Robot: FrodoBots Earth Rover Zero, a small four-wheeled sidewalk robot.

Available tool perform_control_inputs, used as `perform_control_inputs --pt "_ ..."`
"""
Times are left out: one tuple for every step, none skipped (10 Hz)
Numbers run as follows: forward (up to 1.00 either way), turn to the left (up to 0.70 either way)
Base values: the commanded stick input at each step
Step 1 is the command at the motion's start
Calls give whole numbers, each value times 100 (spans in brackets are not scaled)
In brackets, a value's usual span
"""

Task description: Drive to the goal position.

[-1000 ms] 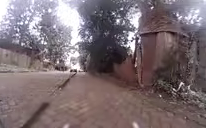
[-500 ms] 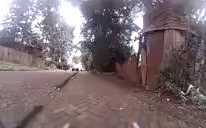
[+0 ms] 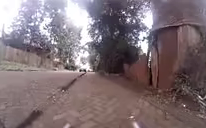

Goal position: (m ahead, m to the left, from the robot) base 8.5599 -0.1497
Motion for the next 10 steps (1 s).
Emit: perform_control_inputs --pt "50 0" --pt "50 5" --pt "50 14" --pt "50 50" --pt "50 50" --pt "50 50" --pt "50 6" --pt "50 1" --pt "50 5" --pt "50 11"
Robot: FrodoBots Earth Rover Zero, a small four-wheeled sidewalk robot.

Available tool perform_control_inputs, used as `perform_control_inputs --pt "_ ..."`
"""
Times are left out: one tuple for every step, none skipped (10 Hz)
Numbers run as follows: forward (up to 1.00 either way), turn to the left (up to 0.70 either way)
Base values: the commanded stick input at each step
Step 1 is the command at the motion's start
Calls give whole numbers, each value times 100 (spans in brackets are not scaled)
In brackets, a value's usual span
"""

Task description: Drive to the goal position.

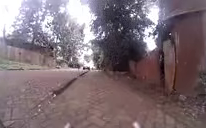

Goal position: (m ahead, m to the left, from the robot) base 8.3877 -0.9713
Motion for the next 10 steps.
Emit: perform_control_inputs --pt "50 19" --pt "50 26" --pt "50 34" --pt "50 42" --pt "50 50" --pt "50 39" --pt "50 28" --pt "50 17" --pt "50 6" --pt "50 1"
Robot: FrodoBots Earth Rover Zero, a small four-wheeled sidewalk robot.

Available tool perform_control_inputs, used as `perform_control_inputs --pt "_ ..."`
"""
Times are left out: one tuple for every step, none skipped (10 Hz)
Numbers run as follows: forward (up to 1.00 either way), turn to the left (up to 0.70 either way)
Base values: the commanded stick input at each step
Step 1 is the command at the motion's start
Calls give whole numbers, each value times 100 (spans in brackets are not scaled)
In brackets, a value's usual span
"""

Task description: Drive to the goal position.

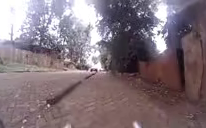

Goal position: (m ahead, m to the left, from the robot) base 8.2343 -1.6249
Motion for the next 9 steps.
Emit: perform_control_inputs --pt "50 2" --pt "50 4" --pt "50 5" --pt "50 7" --pt "50 0" --pt "50 0" --pt "50 0" --pt "50 0" --pt "50 0"
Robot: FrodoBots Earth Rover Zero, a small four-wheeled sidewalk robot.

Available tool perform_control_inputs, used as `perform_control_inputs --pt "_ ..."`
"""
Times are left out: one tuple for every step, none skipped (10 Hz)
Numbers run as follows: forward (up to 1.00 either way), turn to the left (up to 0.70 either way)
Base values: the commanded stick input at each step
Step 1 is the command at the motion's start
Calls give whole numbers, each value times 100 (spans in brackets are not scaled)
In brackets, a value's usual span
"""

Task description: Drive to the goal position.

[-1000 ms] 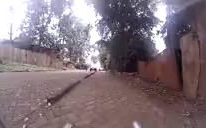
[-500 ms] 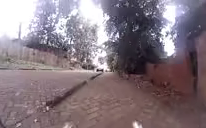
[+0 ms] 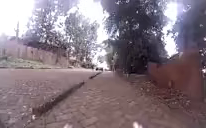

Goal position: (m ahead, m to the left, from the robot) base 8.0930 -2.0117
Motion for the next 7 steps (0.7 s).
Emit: perform_control_inputs --pt "50 0" --pt "50 0" --pt "50 0" --pt "50 0" --pt "50 0" --pt "50 0" --pt "50 0"
